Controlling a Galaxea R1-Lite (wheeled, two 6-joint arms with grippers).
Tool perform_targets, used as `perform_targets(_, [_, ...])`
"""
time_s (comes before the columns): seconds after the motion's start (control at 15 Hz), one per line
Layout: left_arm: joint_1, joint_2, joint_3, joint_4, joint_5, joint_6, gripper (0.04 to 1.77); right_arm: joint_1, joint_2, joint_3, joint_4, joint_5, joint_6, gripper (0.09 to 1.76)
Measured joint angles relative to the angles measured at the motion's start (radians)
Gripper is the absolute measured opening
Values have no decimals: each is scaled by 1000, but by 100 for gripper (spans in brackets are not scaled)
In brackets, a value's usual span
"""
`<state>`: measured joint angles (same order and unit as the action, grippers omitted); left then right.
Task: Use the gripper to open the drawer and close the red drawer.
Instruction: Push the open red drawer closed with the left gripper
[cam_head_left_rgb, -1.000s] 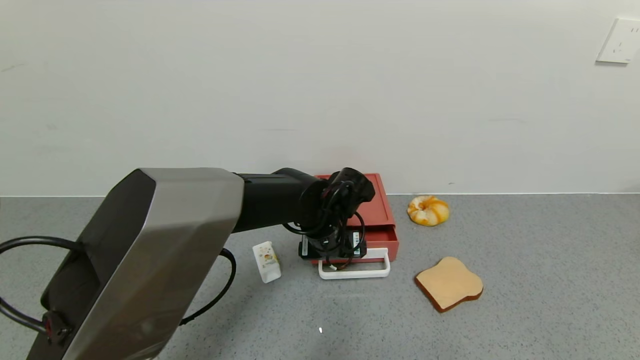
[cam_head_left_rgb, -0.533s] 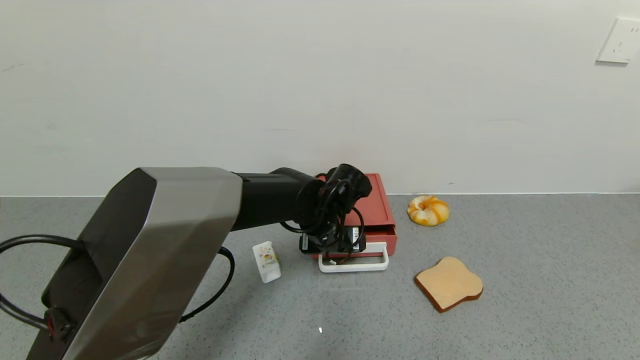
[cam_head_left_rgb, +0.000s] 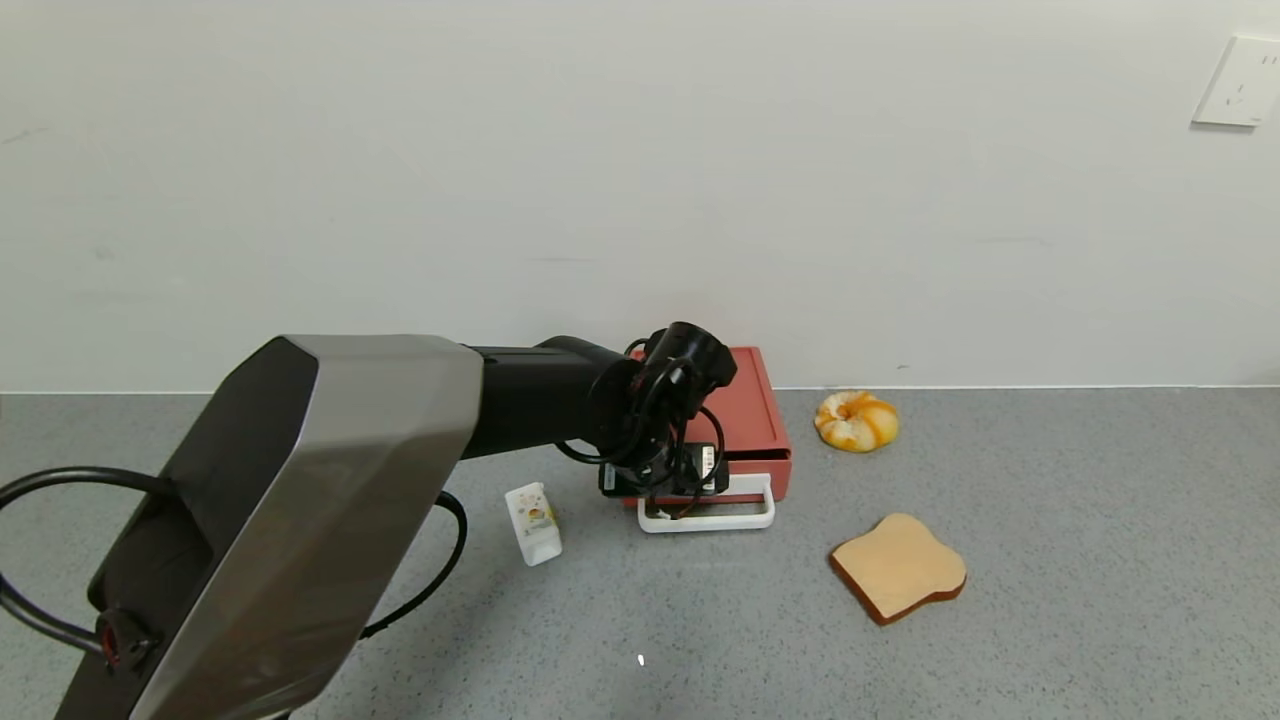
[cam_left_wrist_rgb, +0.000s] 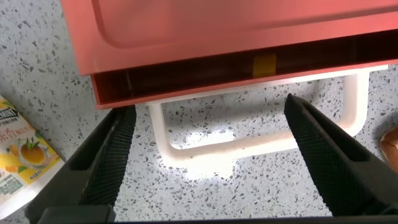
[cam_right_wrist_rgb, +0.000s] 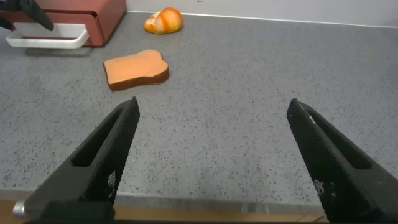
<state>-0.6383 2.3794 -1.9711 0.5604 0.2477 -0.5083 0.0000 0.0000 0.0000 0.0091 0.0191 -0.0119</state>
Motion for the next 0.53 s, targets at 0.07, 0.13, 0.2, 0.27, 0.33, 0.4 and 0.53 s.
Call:
perform_targets(0.07, [2, 1, 0, -8, 2, 6, 172, 0, 0, 0, 0, 0, 0, 174])
perform_targets(0.13, [5, 3, 0, -26, 3, 11, 172, 0, 0, 0, 0, 0, 0, 174])
perform_targets(0.2, [9, 6, 0, -41, 3, 18, 172, 0, 0, 0, 0, 0, 0, 174])
perform_targets(0.27, [12, 8, 0, -49, 3, 26, 172, 0, 0, 0, 0, 0, 0, 174])
perform_targets(0.33, [13, 11, 0, -54, 3, 30, 172, 0, 0, 0, 0, 0, 0, 174])
perform_targets(0.4, [14, 13, 0, -57, 4, 34, 172, 0, 0, 0, 0, 0, 0, 174])
perform_targets(0.53, [17, 16, 0, -70, 4, 39, 172, 0, 0, 0, 0, 0, 0, 174])
